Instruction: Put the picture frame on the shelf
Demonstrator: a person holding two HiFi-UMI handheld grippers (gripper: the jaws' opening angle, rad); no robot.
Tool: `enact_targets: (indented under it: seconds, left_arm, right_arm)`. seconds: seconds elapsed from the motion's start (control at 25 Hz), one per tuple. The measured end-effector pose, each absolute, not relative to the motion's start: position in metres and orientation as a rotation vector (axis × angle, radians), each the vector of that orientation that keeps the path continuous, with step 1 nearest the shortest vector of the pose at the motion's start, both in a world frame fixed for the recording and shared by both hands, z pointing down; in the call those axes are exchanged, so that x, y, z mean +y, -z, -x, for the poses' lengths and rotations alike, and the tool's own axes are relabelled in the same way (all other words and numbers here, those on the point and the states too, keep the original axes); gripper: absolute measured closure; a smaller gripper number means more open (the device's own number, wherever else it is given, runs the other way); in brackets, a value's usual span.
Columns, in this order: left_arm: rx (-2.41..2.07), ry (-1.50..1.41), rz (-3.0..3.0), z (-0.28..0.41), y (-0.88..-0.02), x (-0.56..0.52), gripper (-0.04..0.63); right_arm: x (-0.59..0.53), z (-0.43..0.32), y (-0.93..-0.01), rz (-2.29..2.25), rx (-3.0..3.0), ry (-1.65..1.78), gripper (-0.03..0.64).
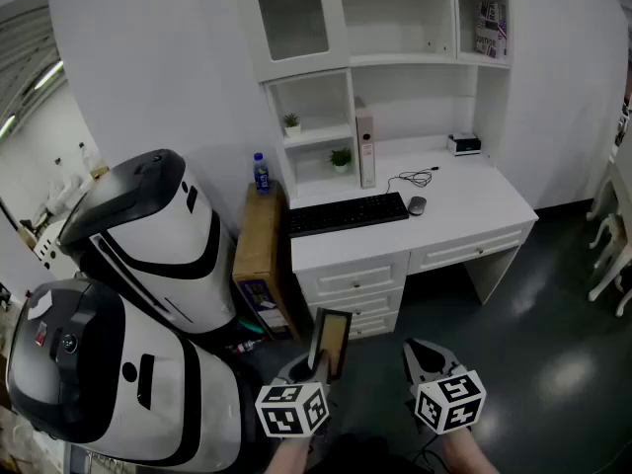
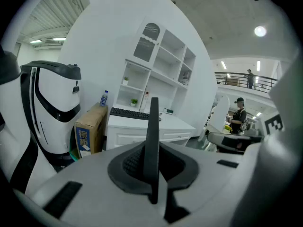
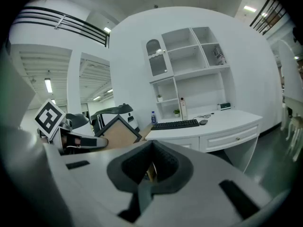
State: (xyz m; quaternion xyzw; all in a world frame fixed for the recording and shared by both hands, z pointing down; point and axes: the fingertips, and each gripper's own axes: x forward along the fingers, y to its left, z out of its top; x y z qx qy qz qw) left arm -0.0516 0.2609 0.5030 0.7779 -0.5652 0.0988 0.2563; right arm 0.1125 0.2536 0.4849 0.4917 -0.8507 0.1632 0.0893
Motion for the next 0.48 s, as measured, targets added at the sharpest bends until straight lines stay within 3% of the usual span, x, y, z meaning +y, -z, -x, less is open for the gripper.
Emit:
enact_targets:
  seconds: [0.48]
  left_arm:
    - [-1.534,-0.299,-2.126,0.0436,-0.5050,0.2604,0.557]
  right_arm:
    - [0.2547,-0.1071,-0.4905,-1.417,-2.552,-0.504,0.617]
